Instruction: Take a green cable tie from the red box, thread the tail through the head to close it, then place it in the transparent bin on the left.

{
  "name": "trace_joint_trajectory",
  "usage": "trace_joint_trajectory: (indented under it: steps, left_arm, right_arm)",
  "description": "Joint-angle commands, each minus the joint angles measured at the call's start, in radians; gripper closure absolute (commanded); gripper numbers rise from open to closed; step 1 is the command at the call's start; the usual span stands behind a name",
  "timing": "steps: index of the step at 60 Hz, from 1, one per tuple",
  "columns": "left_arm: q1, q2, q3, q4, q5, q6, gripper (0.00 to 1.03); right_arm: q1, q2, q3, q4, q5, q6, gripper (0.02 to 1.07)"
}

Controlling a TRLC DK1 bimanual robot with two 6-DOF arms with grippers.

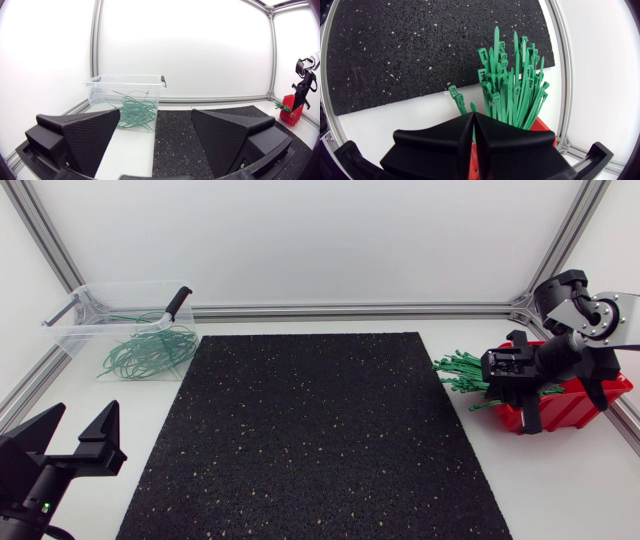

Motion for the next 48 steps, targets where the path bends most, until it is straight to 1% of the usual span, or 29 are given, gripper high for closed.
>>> trace_joint_trajectory:
  steps: [1, 14, 37, 40, 41, 43, 45, 48]
  left_arm:
    - [-0.003, -0.009, -0.041, -0.012, -0.003, -0.016, 0.04]
    - [-0.003, -0.009, -0.041, -0.012, -0.003, -0.016, 0.04]
    - [-0.001, -0.009, -0.039, -0.015, -0.003, -0.016, 0.04]
    - [-0.003, -0.009, -0.039, -0.017, -0.003, -0.016, 0.04]
    - [-0.003, -0.009, -0.039, -0.017, -0.003, -0.016, 0.04]
    - [-0.003, -0.009, -0.039, -0.017, -0.003, -0.016, 0.04]
    - [-0.003, -0.009, -0.039, -0.017, -0.003, -0.016, 0.04]
    - [-0.003, -0.009, -0.041, -0.017, -0.003, -0.016, 0.04]
  right_arm:
    - [0.000, -0.037, 0.045, -0.032, -0.014, -0.008, 1.00]
    - [-0.022, -0.069, 0.078, -0.061, -0.034, -0.005, 1.00]
    - [-0.023, -0.057, -0.001, -0.055, -0.028, -0.038, 0.98]
    - [-0.025, -0.057, -0.005, -0.055, -0.028, -0.043, 0.90]
    - [-0.025, -0.057, -0.007, -0.053, -0.028, -0.043, 0.85]
    - [-0.025, -0.057, -0.010, -0.050, -0.027, -0.045, 0.79]
    - [-0.025, -0.057, -0.013, -0.049, -0.025, -0.046, 0.76]
    - [-0.025, -0.057, -0.016, -0.044, -0.024, -0.052, 0.76]
